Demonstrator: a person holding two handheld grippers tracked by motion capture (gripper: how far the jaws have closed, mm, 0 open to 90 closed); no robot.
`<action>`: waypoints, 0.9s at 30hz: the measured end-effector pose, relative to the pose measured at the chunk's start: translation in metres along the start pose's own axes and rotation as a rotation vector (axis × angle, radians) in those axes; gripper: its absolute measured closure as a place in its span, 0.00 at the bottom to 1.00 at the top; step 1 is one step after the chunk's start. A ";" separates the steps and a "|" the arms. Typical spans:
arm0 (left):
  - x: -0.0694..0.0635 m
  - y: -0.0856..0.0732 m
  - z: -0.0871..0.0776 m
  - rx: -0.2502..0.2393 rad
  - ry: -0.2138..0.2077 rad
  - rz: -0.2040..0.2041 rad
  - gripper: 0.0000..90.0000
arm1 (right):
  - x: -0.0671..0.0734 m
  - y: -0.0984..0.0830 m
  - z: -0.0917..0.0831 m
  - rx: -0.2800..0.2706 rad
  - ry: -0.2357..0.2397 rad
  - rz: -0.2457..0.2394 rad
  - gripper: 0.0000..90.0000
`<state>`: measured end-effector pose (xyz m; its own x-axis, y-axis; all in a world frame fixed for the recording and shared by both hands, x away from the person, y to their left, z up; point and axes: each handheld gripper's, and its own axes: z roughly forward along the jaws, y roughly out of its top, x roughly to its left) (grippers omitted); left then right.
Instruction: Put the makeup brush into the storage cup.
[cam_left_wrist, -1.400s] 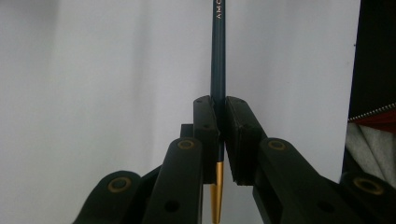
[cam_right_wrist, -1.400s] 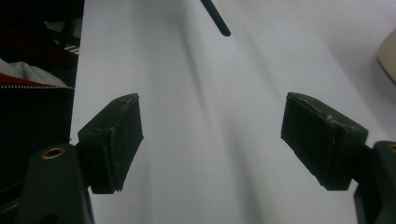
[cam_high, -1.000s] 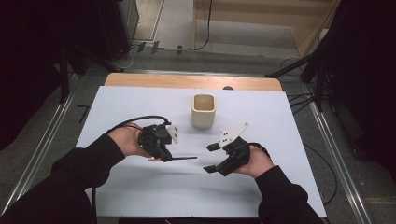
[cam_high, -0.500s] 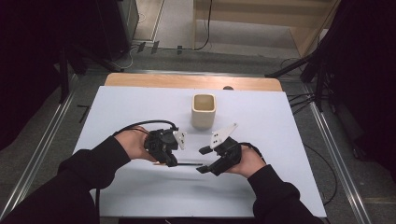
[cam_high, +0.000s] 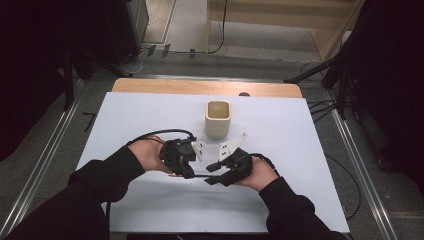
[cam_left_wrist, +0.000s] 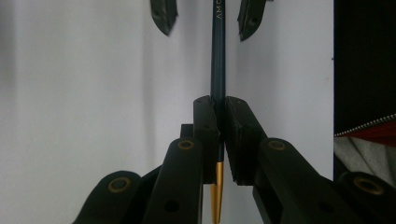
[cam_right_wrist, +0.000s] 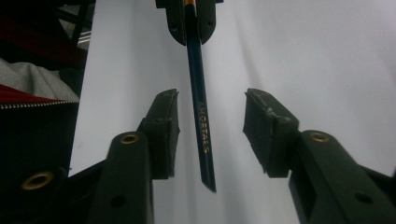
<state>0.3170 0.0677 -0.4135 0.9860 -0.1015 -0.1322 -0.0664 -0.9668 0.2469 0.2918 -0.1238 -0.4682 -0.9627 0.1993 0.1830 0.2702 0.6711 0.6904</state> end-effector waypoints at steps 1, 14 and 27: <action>0.000 0.002 0.000 0.004 0.006 0.004 0.93 | 0.001 0.001 0.001 0.001 0.004 0.003 0.67; -0.001 0.008 0.003 0.003 -0.004 0.015 0.93 | 0.002 0.007 0.010 0.035 0.056 -0.020 0.89; 0.001 0.009 0.005 -0.007 -0.047 0.018 0.90 | 0.002 0.008 0.009 0.046 0.067 -0.022 0.94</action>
<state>0.3163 0.0579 -0.4159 0.9763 -0.1300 -0.1729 -0.0829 -0.9630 0.2563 0.2917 -0.1119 -0.4685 -0.9669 0.1369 0.2153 0.2476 0.7072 0.6623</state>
